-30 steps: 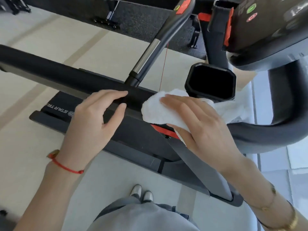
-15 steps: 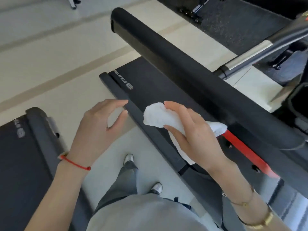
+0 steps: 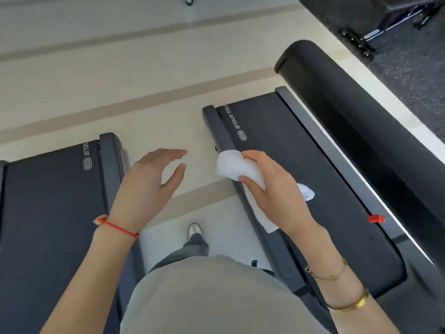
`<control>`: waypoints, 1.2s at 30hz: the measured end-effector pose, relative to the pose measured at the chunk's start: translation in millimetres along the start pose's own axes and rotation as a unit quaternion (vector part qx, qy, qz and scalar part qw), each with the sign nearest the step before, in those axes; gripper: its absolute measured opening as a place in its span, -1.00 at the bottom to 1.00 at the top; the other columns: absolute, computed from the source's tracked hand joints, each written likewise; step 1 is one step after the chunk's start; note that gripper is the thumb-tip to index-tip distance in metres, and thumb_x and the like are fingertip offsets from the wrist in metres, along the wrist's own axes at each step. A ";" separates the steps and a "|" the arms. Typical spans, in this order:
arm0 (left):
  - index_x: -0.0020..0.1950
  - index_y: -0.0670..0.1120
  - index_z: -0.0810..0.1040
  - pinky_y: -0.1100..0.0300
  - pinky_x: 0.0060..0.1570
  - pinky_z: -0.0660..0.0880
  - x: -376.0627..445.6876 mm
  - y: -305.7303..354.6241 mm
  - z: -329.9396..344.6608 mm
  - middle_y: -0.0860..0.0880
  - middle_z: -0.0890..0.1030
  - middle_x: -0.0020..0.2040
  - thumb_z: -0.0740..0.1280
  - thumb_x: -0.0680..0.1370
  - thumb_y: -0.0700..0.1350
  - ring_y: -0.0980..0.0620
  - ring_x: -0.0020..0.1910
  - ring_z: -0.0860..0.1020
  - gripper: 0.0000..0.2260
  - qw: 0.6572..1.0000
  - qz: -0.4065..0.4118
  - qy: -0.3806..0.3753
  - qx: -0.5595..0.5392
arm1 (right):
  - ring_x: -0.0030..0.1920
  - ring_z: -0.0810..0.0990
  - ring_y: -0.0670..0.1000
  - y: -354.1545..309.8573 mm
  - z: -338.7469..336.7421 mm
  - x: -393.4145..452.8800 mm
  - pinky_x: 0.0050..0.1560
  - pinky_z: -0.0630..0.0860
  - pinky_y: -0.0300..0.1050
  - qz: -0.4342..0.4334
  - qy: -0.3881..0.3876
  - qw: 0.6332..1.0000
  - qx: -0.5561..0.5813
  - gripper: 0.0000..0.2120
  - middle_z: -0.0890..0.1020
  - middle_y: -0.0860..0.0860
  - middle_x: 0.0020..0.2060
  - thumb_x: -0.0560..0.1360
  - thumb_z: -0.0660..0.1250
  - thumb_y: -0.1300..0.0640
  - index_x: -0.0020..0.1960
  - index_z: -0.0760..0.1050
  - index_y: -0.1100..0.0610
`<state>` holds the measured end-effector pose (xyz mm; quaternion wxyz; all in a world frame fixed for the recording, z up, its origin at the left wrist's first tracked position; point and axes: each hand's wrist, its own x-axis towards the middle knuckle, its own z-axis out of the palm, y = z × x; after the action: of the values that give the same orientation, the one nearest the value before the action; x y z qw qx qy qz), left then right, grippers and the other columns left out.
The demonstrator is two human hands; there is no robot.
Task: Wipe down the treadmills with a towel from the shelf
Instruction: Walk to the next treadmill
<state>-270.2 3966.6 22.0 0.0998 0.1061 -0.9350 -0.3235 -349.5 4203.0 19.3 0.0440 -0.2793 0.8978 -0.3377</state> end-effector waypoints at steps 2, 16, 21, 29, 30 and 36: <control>0.29 -0.03 0.59 0.10 0.18 0.49 19.4 -20.9 -16.6 0.06 0.63 0.17 0.32 0.61 -0.11 0.05 0.20 0.57 -0.75 1.000 -0.010 0.001 0.006 | 0.10 0.54 0.01 -10.7 15.0 33.4 0.11 0.46 -0.05 -0.002 -0.002 1.000 0.006 -0.66 0.57 -0.06 0.17 0.59 0.27 0.07 0.35 0.39 0.08; 0.27 -0.11 0.60 0.01 0.21 0.51 165.6 -117.2 -63.4 0.01 0.64 0.19 0.32 0.61 -0.15 -0.01 0.20 0.58 -0.76 0.998 -0.065 0.010 0.024 | 0.04 0.51 -0.11 -10.3 73.2 226.0 0.02 0.32 -0.44 0.009 -0.028 0.999 0.035 -0.67 0.58 -0.09 0.12 0.57 0.30 0.07 0.32 0.42 0.03; 0.29 -0.08 0.60 0.06 0.19 0.51 254.6 -141.8 -57.7 0.03 0.63 0.18 0.33 0.61 -0.13 0.01 0.19 0.58 -0.75 0.997 -0.068 0.011 0.028 | 0.11 0.52 -0.10 8.2 83.5 315.5 0.05 0.30 -0.47 0.007 -0.029 0.999 0.032 -0.65 0.57 -0.09 0.18 0.57 0.30 0.05 0.35 0.41 0.04; 0.26 -0.07 0.61 0.15 0.00 0.50 418.5 -161.2 -55.3 0.05 0.64 0.15 0.34 0.60 -0.15 0.07 -0.09 0.57 -0.76 0.998 -0.054 0.034 0.029 | 0.12 0.50 -0.09 40.3 71.9 478.4 0.05 0.29 -0.37 0.004 -0.021 0.999 0.030 -0.66 0.55 -0.12 0.19 0.59 0.27 0.04 0.35 0.39 0.00; 0.26 -0.07 0.61 0.10 0.05 0.53 438.6 -163.1 -55.6 0.05 0.64 0.15 0.34 0.60 -0.15 0.02 0.03 0.60 -0.76 0.997 -0.057 0.037 0.029 | 0.12 0.50 -0.09 43.6 69.8 500.0 0.05 0.28 -0.39 0.001 -0.023 0.999 0.028 -0.66 0.55 -0.12 0.19 0.59 0.27 0.05 0.35 0.39 0.01; 0.26 -0.09 0.61 0.01 0.13 0.55 542.3 -180.7 -58.8 0.02 0.65 0.13 0.34 0.60 -0.15 -0.01 0.12 0.61 -0.76 0.997 -0.063 0.048 0.025 | 0.09 0.50 -0.08 58.4 62.8 612.1 -0.01 0.27 -0.38 -0.007 -0.034 0.999 0.014 -0.66 0.56 -0.09 0.18 0.59 0.26 0.07 0.36 0.39 0.05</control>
<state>-750.3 3650.9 18.1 0.1217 0.1828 -0.9282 -0.3002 -874.5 3877.3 1.3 0.0760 -0.2958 0.8893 -0.3405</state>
